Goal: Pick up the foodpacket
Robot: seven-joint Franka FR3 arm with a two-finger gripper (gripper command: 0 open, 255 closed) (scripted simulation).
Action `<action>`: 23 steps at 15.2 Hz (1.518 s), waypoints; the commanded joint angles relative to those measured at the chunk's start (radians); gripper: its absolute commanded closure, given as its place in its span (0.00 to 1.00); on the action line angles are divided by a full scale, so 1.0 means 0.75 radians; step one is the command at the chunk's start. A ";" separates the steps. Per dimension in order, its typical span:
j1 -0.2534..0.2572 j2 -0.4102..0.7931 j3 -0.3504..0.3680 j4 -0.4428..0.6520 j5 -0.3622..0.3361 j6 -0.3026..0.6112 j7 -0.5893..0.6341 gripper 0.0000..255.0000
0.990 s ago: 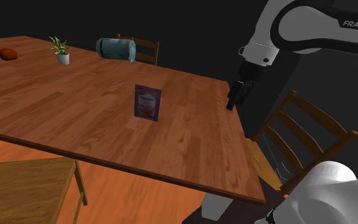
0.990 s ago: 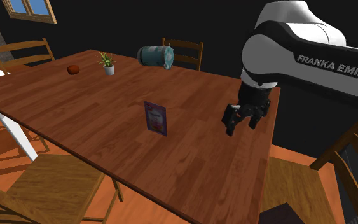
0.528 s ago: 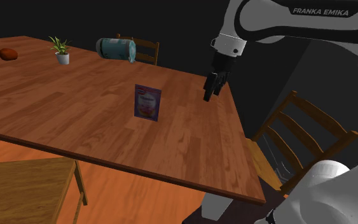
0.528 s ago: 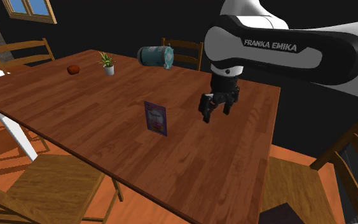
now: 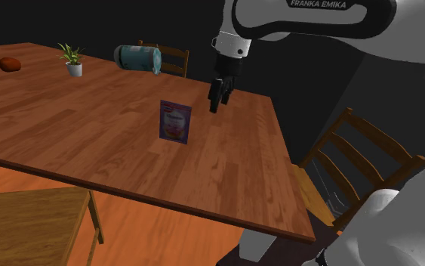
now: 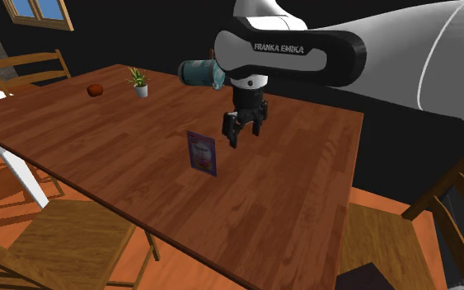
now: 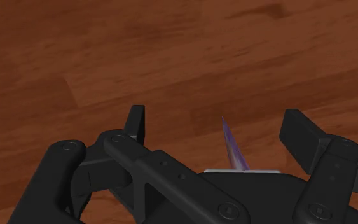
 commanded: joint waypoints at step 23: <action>0.161 0.611 0.127 0.660 -0.154 -0.075 -0.063 1.00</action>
